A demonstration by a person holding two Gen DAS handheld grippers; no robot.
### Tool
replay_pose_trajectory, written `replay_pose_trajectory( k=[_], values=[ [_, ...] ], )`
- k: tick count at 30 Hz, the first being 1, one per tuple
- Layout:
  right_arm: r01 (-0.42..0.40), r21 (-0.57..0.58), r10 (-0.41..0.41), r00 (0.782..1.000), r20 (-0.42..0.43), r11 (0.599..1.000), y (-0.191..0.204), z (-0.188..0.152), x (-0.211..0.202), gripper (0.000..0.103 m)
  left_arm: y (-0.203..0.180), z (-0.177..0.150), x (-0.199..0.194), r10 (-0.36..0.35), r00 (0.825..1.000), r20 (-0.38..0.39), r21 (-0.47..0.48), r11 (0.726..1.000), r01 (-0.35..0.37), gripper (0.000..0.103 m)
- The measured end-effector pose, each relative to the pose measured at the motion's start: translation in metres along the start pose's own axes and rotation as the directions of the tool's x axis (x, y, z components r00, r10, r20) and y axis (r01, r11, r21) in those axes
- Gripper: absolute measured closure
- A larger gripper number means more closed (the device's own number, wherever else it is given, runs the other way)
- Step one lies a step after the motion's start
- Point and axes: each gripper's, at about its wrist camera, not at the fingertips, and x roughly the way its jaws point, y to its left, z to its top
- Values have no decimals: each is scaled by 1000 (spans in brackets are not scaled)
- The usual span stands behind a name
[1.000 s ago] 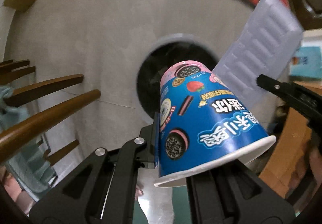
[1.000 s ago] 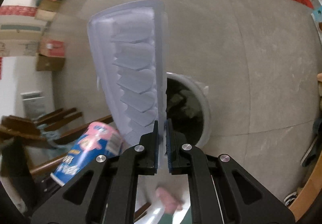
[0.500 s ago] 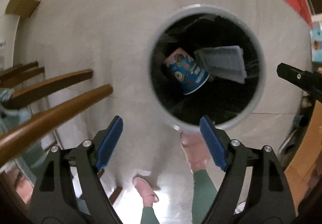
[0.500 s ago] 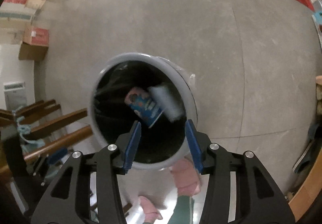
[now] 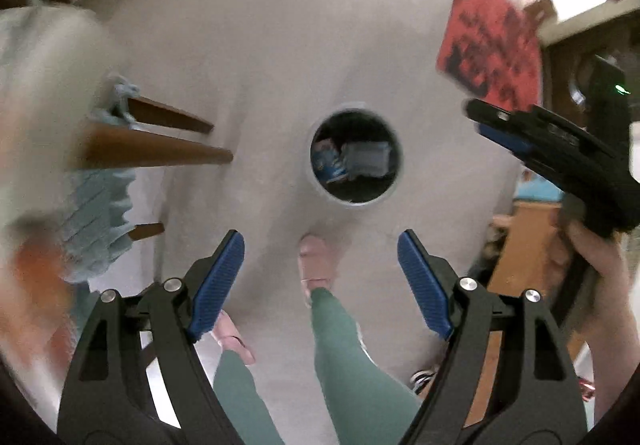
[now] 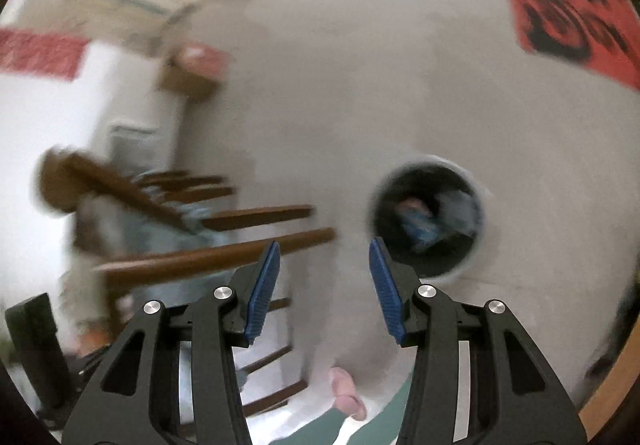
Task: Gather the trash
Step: 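Grasp the gold snack bag with the left tool while the right tool grasps the pink foil bag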
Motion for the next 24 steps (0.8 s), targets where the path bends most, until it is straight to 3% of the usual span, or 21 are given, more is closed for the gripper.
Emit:
replay_pose_trajectory(
  k=[2, 5, 7, 10, 12, 14, 17, 19, 22, 24],
  values=[
    [-46, -88, 47, 999, 6, 995, 43, 4, -20, 55, 13, -14, -50, -20, 997, 80, -48, 999, 24, 25],
    [-129, -229, 123, 992, -39, 965, 121, 7, -34, 52, 50, -38, -113, 19, 979, 202, -180, 984, 18, 19],
    [-185, -305, 165, 982, -89, 934, 166, 5, -32, 49, 82, -56, -143, 64, 966, 250, -275, 961, 7, 18],
    [-254, -405, 206, 966, -159, 878, 230, -6, -26, 47, 139, -90, -177, 171, 939, 298, -422, 906, -31, 17],
    [-297, -470, 214, 951, -223, 831, 277, -23, -12, 37, 175, -112, -187, 215, 931, 294, -499, 866, -43, 16],
    [-333, -505, 214, 936, -281, 796, 319, -40, 5, 33, 210, -136, -193, 254, 927, 275, -568, 821, -57, 16],
    [-385, -515, 218, 909, -355, 766, 363, -56, 30, 24, 255, -173, -200, 313, 914, 257, -648, 758, -78, 12],
    [-385, -534, 179, 901, -396, 753, 394, -68, 57, 23, 280, -193, -198, 346, 906, 245, -686, 722, -90, 7],
    [-366, -564, 126, 899, -419, 741, 430, -82, 92, 23, 321, -216, -185, 343, 915, 213, -727, 681, -86, 7],
    [-347, -593, 83, 901, -426, 727, 448, -85, 106, 23, 342, -224, -179, 291, 931, 219, -728, 684, -42, 7]
  ],
)
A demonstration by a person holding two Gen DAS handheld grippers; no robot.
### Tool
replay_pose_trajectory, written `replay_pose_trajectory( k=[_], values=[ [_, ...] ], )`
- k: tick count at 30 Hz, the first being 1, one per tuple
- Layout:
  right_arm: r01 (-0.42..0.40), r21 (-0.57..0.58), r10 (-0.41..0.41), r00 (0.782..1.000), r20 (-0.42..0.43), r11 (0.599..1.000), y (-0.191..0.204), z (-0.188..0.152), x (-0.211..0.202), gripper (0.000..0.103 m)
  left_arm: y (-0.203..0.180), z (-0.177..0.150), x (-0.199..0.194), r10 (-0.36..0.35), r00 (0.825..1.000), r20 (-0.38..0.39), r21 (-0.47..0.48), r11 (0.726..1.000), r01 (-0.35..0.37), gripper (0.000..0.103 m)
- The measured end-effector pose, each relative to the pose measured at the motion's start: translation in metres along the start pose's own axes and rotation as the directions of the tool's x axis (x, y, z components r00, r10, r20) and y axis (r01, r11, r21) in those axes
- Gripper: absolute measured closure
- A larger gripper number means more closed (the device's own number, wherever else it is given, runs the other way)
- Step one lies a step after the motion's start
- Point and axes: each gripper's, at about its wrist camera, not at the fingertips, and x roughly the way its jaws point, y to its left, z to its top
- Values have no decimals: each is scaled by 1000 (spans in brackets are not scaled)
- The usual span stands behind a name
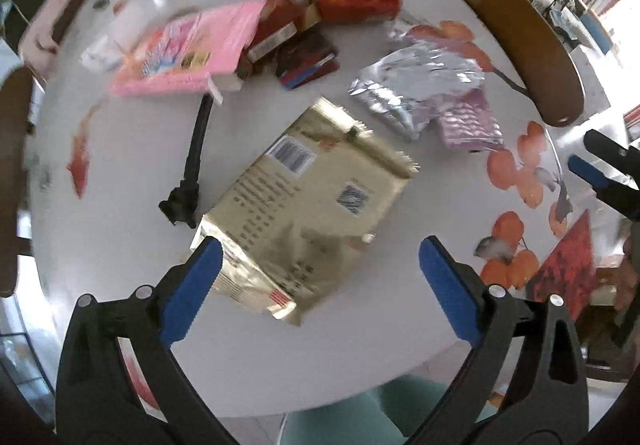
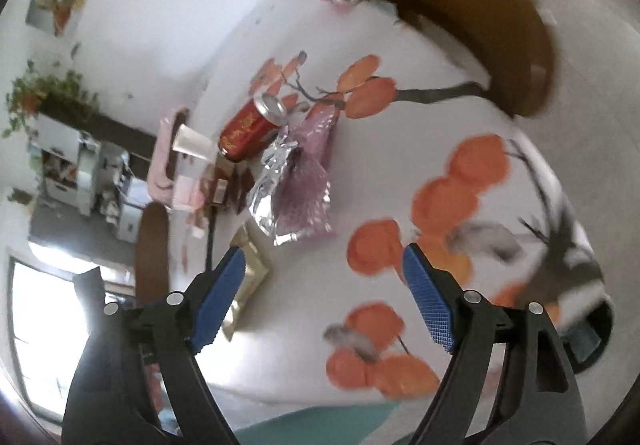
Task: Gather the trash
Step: 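Grasp the gold snack bag with the left tool while the right tool grasps the pink foil bag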
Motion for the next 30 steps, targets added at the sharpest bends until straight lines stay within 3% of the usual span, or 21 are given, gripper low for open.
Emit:
replay_pose_trajectory(
  k=[5, 15, 16, 21, 24, 25, 26, 27, 28, 30],
  values=[
    [30, -3, -31, 997, -69, 1000, 1, 17, 39, 23, 15, 11, 30, 60, 998, -24, 79, 995, -58, 7],
    [17, -21, -19, 989, -149, 1000, 0, 18, 74, 24, 12, 20, 62, -5, 999, -33, 81, 997, 8, 7],
    [10, -32, -14, 990, -142, 999, 2, 18, 74, 27, 11, 20, 65, -12, 999, -29, 79, 997, 14, 7],
    [-35, -62, 22, 981, -195, 997, 11, 15, 87, 62, 6, 17, 71, 9, 1000, -25, 67, 998, -8, 8],
    [-55, -71, 39, 976, -216, 996, 17, 12, 92, 85, -6, 18, 76, 39, 999, 2, 88, 995, -39, 27],
    [-58, -67, 42, 975, -216, 996, 18, 12, 93, 87, -10, 18, 75, 39, 999, 10, 98, 994, -40, 42],
    [-64, -64, 49, 976, -213, 996, 19, 11, 93, 89, -13, 19, 74, 41, 999, 23, 108, 993, -43, 62],
    [-72, -62, 57, 976, -208, 995, 21, 11, 93, 94, -14, 20, 73, 38, 999, 25, 109, 993, -41, 74],
    [-74, -61, 60, 977, -206, 995, 21, 11, 92, 95, -15, 22, 73, 33, 999, 23, 106, 994, -35, 98],
    [-86, -53, 74, 977, -200, 995, 22, 12, 89, 96, -14, 27, 76, 4, 1000, 13, 78, 997, -5, 103]
  ],
)
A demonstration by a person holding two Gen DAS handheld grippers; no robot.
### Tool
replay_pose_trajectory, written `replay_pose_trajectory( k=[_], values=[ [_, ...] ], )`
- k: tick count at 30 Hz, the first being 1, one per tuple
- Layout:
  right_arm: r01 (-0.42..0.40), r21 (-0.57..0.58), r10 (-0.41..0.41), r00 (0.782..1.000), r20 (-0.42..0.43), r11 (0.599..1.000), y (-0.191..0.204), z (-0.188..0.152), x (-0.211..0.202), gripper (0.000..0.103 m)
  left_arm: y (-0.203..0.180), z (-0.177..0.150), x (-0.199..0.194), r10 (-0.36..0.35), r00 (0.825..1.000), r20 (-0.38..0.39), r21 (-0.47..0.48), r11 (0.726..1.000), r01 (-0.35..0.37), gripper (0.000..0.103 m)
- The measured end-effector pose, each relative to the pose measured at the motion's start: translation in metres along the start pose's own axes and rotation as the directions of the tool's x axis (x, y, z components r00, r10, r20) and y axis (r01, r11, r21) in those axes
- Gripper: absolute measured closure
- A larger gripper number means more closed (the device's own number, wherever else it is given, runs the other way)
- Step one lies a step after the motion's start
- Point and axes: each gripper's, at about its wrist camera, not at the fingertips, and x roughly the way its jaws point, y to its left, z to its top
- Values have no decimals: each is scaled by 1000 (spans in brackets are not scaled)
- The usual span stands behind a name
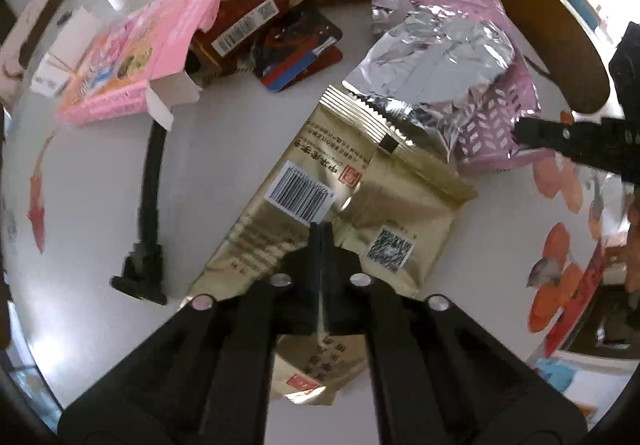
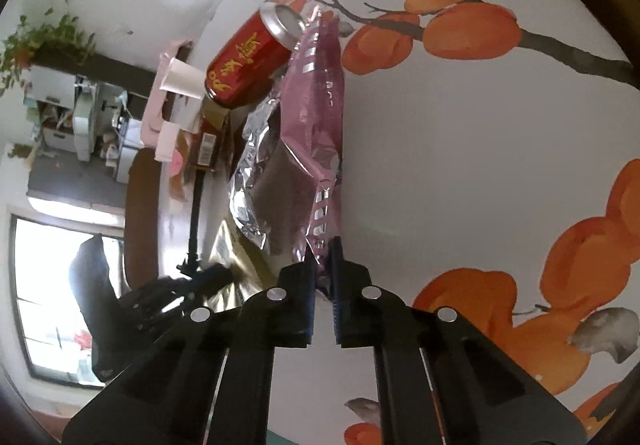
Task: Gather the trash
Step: 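Grasp the gold snack bag with the left tool while the right tool grasps the pink foil bag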
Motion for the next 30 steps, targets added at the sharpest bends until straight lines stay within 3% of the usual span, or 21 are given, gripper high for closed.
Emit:
replay_pose_trajectory(
  k=[4, 9, 10, 11, 13, 14, 17, 22, 24, 26, 28, 30],
  values=[
    [-31, 15, 30, 999, 24, 999, 1, 0, -14, 96, 3, 0, 1, -51, 999, 15, -32, 998, 52, 103],
    [-38, 0, 38, 999, 33, 999, 2, -2, -27, 96, 18, -4, -9, -55, 998, 26, -38, 998, 56, 103],
    [-40, 0, 40, 999, 33, 999, 1, -3, -27, 96, 22, -6, -10, -58, 998, 24, -28, 998, 59, 96],
    [-41, 1, 41, 999, 31, 999, 1, -5, -27, 96, 25, -6, -12, -48, 998, 35, -21, 999, 49, 60],
    [-46, 8, 46, 999, 27, 999, 0, -7, -27, 96, 26, -6, -19, -3, 998, 67, -9, 1000, 3, 9],
    [-51, 12, 50, 998, 27, 999, 0, -8, -27, 96, 27, -5, -24, 18, 995, 100, 1, 1000, -18, 9],
    [-57, 14, 56, 998, 24, 998, 1, -11, -25, 96, 32, 0, -29, -7, 993, 116, 8, 1000, 6, 7],
    [-67, 35, 66, 998, 23, 997, 0, -14, -18, 96, 39, 4, -8, -68, 998, 19, -1, 998, 68, 7],
    [-72, 34, 71, 997, 21, 997, 3, -14, -16, 96, 35, 1, 6, -41, 999, -25, 14, 999, 42, 7],
    [-72, 30, 71, 997, 20, 997, 6, -14, -15, 96, 29, -3, 8, -33, 999, -7, 55, 998, 34, 6],
    [-70, 28, 69, 997, 21, 997, 8, -14, -14, 96, 23, -5, 9, -16, 1000, -4, 95, 995, 16, 10],
    [-71, 31, 70, 997, 25, 997, 8, -14, -14, 96, 17, -1, 7, 10, 1000, 13, 128, 992, -11, 35]
  ],
)
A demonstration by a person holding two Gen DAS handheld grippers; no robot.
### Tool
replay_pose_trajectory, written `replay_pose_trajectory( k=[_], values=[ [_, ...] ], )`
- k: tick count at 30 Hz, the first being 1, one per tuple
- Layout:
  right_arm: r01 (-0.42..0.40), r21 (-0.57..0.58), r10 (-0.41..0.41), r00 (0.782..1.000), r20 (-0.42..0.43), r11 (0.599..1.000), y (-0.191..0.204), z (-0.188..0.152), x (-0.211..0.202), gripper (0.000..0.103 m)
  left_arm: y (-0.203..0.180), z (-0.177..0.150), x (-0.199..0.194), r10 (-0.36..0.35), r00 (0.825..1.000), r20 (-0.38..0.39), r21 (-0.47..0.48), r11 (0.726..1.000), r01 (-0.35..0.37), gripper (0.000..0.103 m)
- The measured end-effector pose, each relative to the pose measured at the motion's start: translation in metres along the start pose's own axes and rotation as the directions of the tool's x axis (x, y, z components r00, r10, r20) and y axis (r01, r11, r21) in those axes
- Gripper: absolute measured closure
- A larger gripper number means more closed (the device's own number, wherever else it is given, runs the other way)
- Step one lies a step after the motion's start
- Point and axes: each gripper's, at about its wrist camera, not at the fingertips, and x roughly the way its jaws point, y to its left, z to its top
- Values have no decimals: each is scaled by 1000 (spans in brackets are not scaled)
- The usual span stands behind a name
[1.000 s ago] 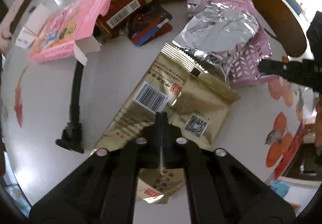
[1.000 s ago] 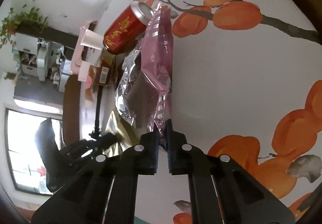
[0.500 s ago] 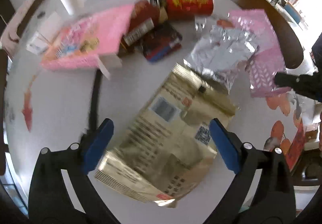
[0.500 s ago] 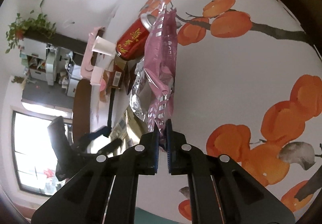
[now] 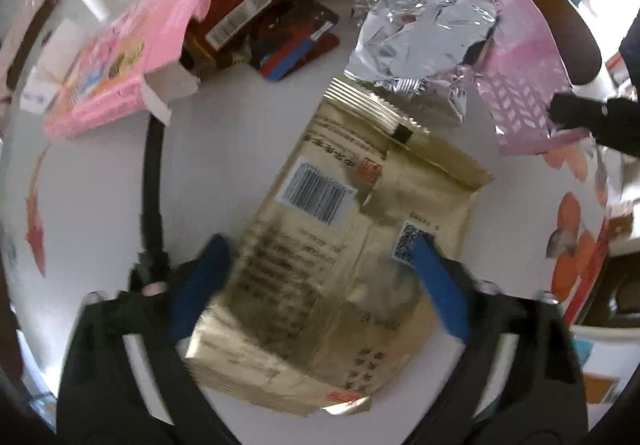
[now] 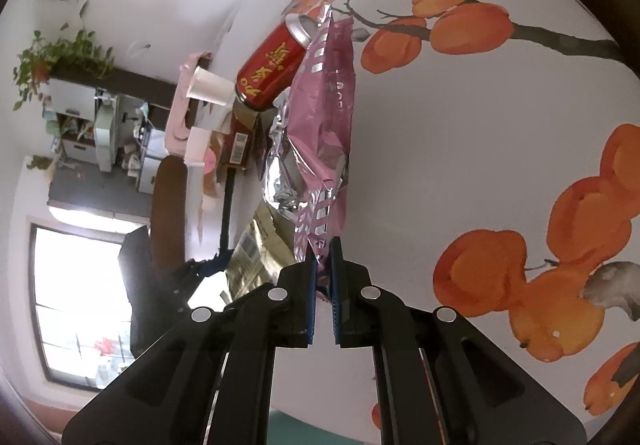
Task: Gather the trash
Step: 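Grasp the gold snack bag with the left tool while the right tool grasps the pink foil bag, then carry both bags to the bin and open both tools over it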
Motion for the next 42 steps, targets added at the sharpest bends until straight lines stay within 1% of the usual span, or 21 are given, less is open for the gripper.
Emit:
replay_pose_trajectory(
  k=[1, 2, 4, 7, 9, 11, 12, 17, 19, 24, 25, 28, 32, 34, 36, 37, 38, 39, 40, 41, 42],
  values=[
    [1, 1, -1, 1000, 2, 1000, 0, 0, 0, 96, 0, 1, -4, -1, 1000, 9, 0, 1000, 1, 64],
    [3, 2, -3, 1000, 4, 1000, 2, -1, 0, 96, 6, 3, -6, -19, 1000, 5, -25, 999, 19, 86],
    [-2, 6, 2, 1000, 12, 1000, 2, 0, -1, 96, 15, 3, -5, -69, 998, -6, -63, 996, 69, 93],
    [-5, 4, 5, 1000, 15, 1000, 3, -1, -2, 96, 12, 2, -8, -66, 998, -1, -65, 996, 65, 98],
    [-7, -1, 7, 1000, 18, 1000, 4, -1, -5, 96, 9, -1, -10, -90, 996, 8, -89, 992, 91, 100],
    [-11, -3, 11, 1000, 22, 1000, 2, -2, -10, 96, 4, -8, -16, -143, 989, 25, -123, 982, 145, 101],
    [-13, -6, 13, 1000, 25, 1000, 3, -3, -12, 96, 3, -9, -20, -148, 988, 34, -123, 981, 151, 101],
    [-24, -10, 24, 999, 48, 1000, 0, -6, -26, 96, -2, -11, -51, -137, 987, 89, -122, 981, 147, 101],
    [-35, -8, 36, 997, 67, 999, -2, -7, -35, 96, -1, -9, -61, -133, 985, 111, -128, 981, 147, 101],
    [-60, -25, 62, 990, 129, 998, -6, -11, -68, 96, -12, 1, -97, -129, 978, 166, -96, 985, 146, 101],
    [-64, -26, 67, 987, 145, 998, -8, -12, -76, 96, -19, 8, -103, -136, 975, 177, -82, 985, 152, 101],
    [-71, -20, 74, 978, 195, 997, -18, -21, -103, 96, -40, 13, -114, -144, 969, 199, -50, 986, 156, 101],
    [-70, 16, 63, 959, 277, 997, -46, -42, -147, 96, -92, 31, -117, -170, 964, 204, 39, 985, 165, 101],
    [-65, 56, 43, 944, 326, 996, -67, -59, -175, 96, -116, 37, -118, -185, 962, 200, 76, 982, 173, 101],
    [-61, 110, 15, 926, 377, 992, -93, -82, -203, 96, -152, 45, -116, -210, 960, 184, 137, 973, 186, 101],
    [-56, 136, -3, 917, 399, 989, -104, -95, -216, 96, -170, 47, -115, -221, 959, 176, 170, 967, 192, 101],
    [-52, 175, -28, 904, 427, 983, -122, -113, -233, 96, -197, 50, -112, -239, 958, 161, 219, 955, 201, 101],
    [-49, 203, -47, 895, 443, 978, -133, -127, -244, 96, -213, 50, -110, -247, 957, 153, 245, 948, 205, 101],
    [-46, 235, -68, 887, 457, 971, -146, -141, -254, 96, -233, 50, -106, -260, 956, 139, 278, 936, 214, 101],
    [-42, 285, -103, 874, 475, 958, -164, -165, -269, 96, -263, 50, -101, -281, 953, 115, 323, 918, 231, 101],
    [-45, 319, -123, 864, 488, 947, -176, -182, -278, 96, -280, 49, -98, -290, 952, 101, 348, 907, 239, 101]
  ],
)
